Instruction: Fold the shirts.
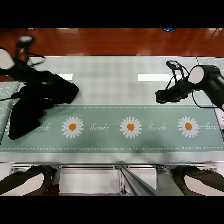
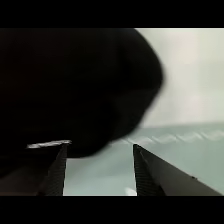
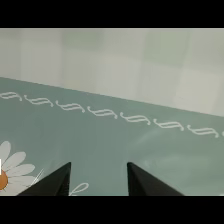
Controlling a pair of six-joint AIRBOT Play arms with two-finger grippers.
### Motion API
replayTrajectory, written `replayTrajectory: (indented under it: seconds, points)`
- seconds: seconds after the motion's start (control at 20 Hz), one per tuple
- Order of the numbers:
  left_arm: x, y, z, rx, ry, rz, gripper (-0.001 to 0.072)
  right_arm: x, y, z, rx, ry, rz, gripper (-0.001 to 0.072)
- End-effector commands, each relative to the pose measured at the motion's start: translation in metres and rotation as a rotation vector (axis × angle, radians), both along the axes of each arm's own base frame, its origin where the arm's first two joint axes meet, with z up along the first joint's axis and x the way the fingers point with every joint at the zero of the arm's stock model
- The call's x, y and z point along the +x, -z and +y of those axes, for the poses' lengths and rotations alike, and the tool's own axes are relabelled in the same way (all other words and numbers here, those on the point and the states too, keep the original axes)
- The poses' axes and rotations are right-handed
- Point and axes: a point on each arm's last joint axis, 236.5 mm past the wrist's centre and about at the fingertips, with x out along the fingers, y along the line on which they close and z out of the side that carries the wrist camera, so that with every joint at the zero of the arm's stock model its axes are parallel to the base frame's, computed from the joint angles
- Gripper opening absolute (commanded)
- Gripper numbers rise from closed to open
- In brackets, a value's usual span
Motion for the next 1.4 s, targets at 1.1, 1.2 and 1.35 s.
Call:
replayTrajectory:
  seconds: [1.1,1.2,1.35]
  points:
    - [-0.009,0.17,0.033,-0.288,-0.207,0.172,0.0505,-0.004,-0.056,0.007,0.075,0.073,-0.128,0.0409]
    - [-0.006,0.168,0.035,-0.291,-0.215,0.172,0.0437,-0.004,-0.056,0.008,0.079,0.079,-0.125,0.0409]
    - [-0.001,0.148,0.036,-0.301,-0.193,0.19,0.0026,-0.005,-0.057,0.014,0.106,0.08,-0.119,0.0409]
